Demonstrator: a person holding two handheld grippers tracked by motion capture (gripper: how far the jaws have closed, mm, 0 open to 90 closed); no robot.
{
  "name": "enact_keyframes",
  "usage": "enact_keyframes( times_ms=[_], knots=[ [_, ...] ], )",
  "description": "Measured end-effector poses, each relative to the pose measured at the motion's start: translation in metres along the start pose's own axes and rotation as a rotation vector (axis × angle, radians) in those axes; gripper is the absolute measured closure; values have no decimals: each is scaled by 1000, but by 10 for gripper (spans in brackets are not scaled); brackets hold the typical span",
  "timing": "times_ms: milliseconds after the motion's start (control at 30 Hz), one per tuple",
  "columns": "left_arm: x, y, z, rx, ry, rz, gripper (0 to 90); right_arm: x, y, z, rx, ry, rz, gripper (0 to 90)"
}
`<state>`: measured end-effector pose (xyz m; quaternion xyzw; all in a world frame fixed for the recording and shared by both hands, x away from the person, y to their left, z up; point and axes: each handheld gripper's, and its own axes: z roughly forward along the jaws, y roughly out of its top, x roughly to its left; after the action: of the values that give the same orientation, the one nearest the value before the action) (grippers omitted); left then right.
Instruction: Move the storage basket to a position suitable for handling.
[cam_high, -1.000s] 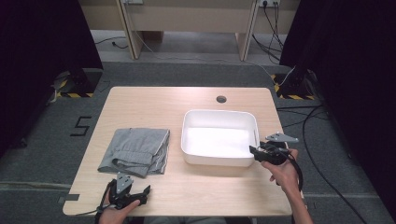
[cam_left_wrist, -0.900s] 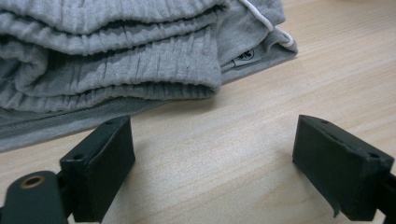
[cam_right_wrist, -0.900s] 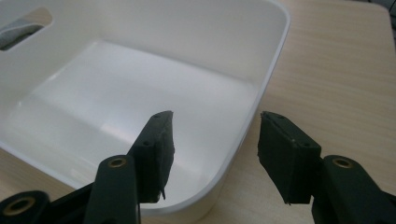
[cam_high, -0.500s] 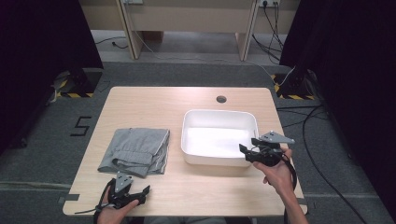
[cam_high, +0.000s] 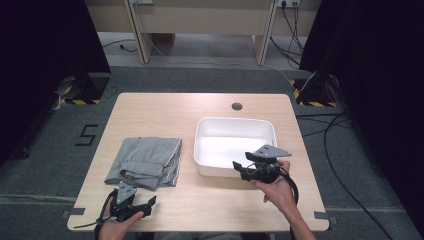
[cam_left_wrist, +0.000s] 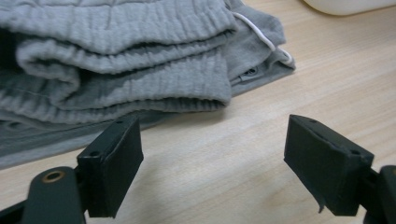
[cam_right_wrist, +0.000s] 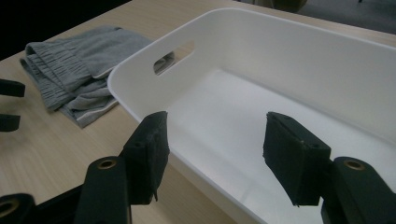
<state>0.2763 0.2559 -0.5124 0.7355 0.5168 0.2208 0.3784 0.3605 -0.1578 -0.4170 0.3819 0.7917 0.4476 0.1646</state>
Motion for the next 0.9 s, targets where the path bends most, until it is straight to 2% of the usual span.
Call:
enact_keyframes(
  times_ms=[133, 200, 400, 700, 733, 800, 900],
  knots=[
    [4, 2, -2, -10, 6, -14, 188, 8, 2, 8, 0, 22, -16, 405],
    [6, 5, -4, -22, 11, -16, 190, 18, 5, 16, 11, 48, -31, 404],
    [11, 14, -10, -43, 21, -17, 190, 35, 17, 29, 5, 89, -57, 404],
    [22, 22, -16, -48, 35, -25, 190, 58, 26, 52, 26, 144, -92, 405],
    [22, 22, -16, -48, 35, -25, 190, 60, 27, 54, 27, 147, -94, 405],
    [25, 24, -17, -48, 8, -45, 189, 64, 28, 58, 32, 156, -99, 405],
    [30, 28, -18, -62, 7, -59, 189, 71, 30, 64, 35, 170, -112, 405]
  ],
)
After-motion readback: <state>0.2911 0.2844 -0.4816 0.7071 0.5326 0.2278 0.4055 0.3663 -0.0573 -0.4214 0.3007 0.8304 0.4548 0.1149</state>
